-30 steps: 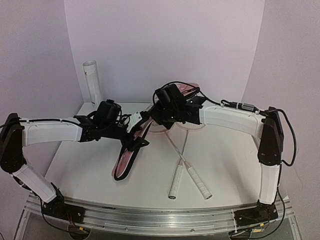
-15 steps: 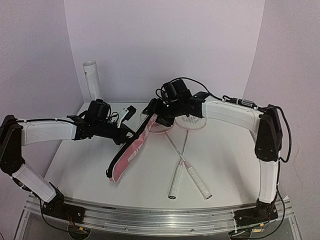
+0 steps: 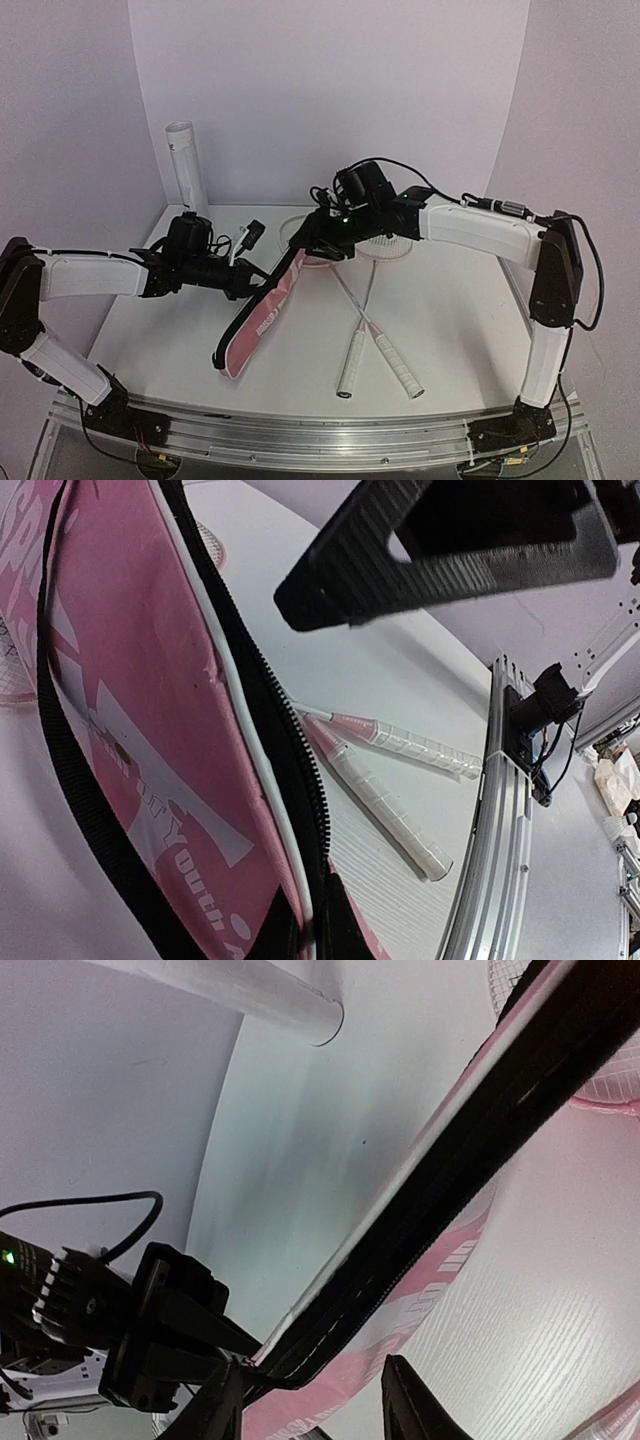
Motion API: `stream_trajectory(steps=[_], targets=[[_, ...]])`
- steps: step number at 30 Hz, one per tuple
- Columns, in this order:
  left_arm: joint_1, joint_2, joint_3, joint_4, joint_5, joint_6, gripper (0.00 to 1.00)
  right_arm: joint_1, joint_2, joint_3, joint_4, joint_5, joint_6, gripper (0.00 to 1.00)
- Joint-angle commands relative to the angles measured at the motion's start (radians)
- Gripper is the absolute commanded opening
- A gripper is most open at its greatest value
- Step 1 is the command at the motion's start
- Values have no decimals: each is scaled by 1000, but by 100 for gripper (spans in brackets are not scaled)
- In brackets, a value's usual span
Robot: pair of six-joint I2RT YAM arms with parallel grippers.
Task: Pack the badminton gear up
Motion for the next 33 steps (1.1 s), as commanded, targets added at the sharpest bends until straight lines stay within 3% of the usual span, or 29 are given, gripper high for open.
stream_trajectory(steps=[1,3,5,14,27,32,33], targets=[[-1,-2,6,118,13,-19,0,25,-22,-61,32,-35,2,38],[0,-1,2,124,13,-21,0,26,-20,-83,48,-34,19,25],[0,1,-1,129,14,-25,0,26,-1,-72,58,-40,29,20],[0,13,4,136,19,-10,0,26,32,-63,118,-80,61,29],[0,25,15,139,36,34,0,22,124,8,144,-33,96,24],[-3,24,13,142,62,65,0,10,143,0,144,35,153,1],[-3,22,12,142,64,70,0,7,146,-7,144,53,166,0]])
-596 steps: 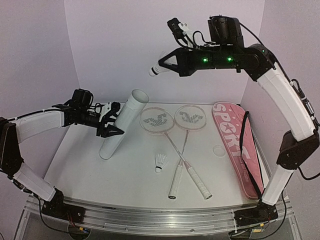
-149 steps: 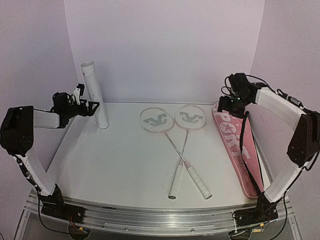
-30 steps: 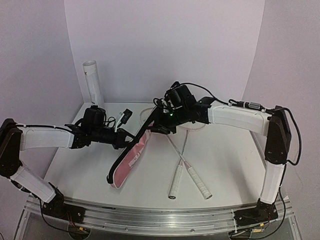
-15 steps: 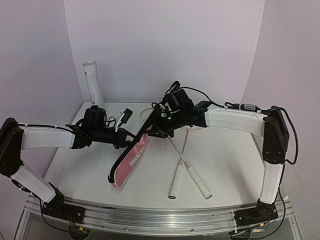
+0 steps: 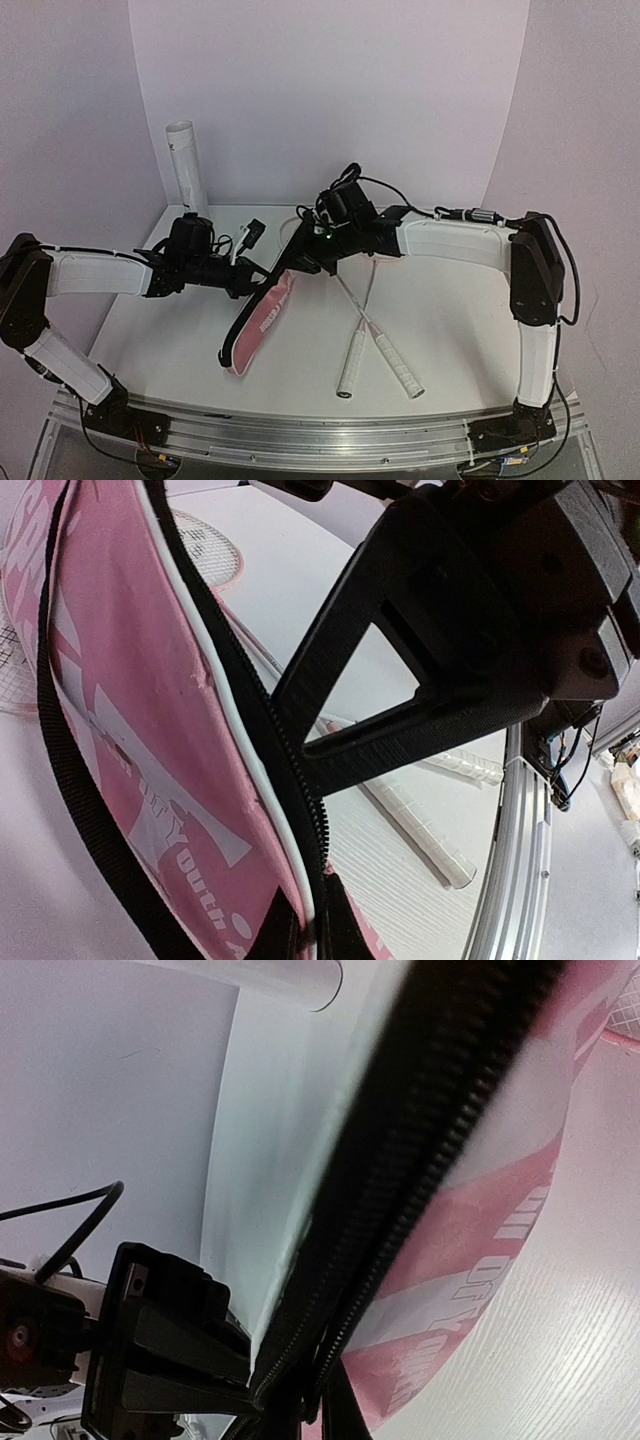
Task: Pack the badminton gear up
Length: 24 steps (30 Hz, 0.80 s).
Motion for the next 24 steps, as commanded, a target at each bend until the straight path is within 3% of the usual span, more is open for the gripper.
stream_trajectory(steps=[1,6,14,17,21,24], targets=[[-13,-17,14,84,84,57,0,-20,44,7,14,115,67,0],[10,-45,17,71,115,-3,1,-37,9,-63,-2,168,80,0],[67,-82,-43,85,133,-110,14,-30,21,-51,-90,175,-45,0],[69,-65,-44,74,112,-80,24,-3,64,63,-162,178,-128,0],[69,8,28,-3,8,-3,19,7,81,114,-183,169,-149,0],[44,27,103,-65,0,171,39,20,71,137,-212,195,-171,0]])
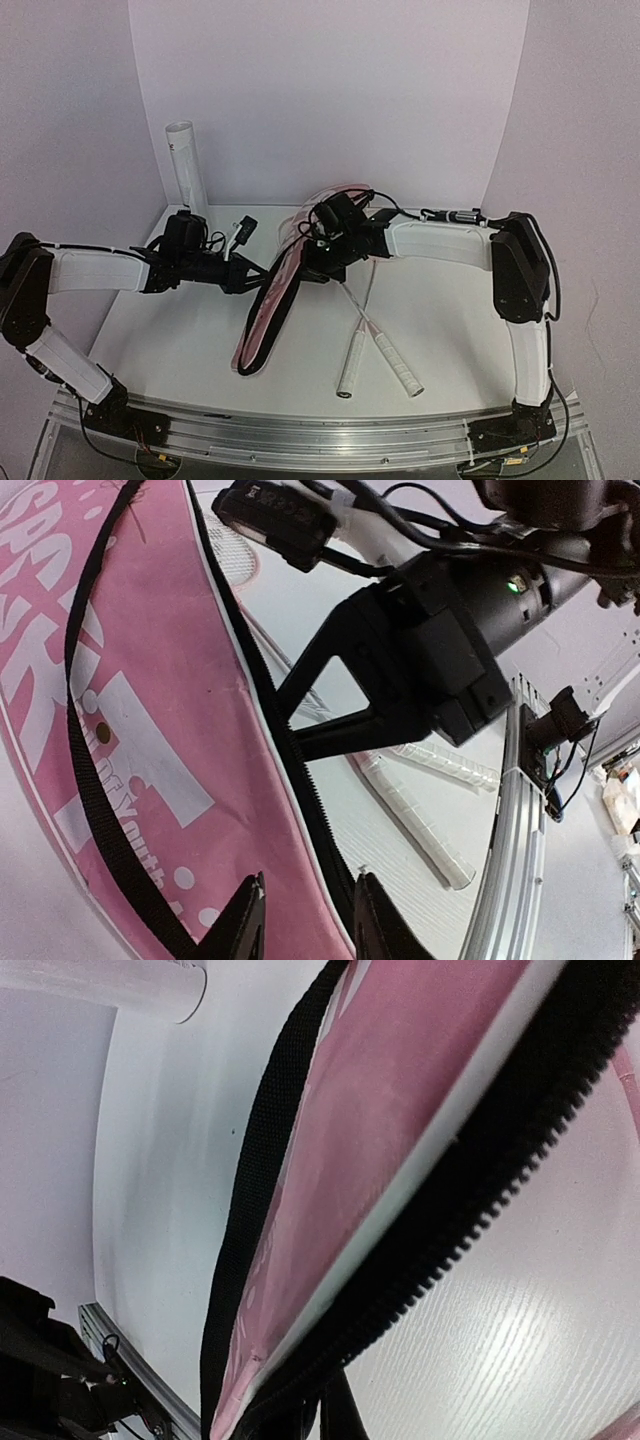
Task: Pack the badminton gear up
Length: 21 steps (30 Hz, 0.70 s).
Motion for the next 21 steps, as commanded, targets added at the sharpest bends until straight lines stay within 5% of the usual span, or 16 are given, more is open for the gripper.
stream_trajectory(steps=[1,5,9,16,21], targets=[[-35,33,137,-86,-47,234,48,25,-20,84,-55,39,-78,0],[-67,62,209,-142,-53,282,71,42,-11,168,-105,46,-112,0],[-79,92,227,-223,-81,331,72,67,0,279,-176,78,-142,0],[-77,87,230,-247,-204,320,58,95,-4,337,-233,138,-162,0],[-72,34,217,-250,-92,309,67,95,-9,300,-242,151,-157,0]])
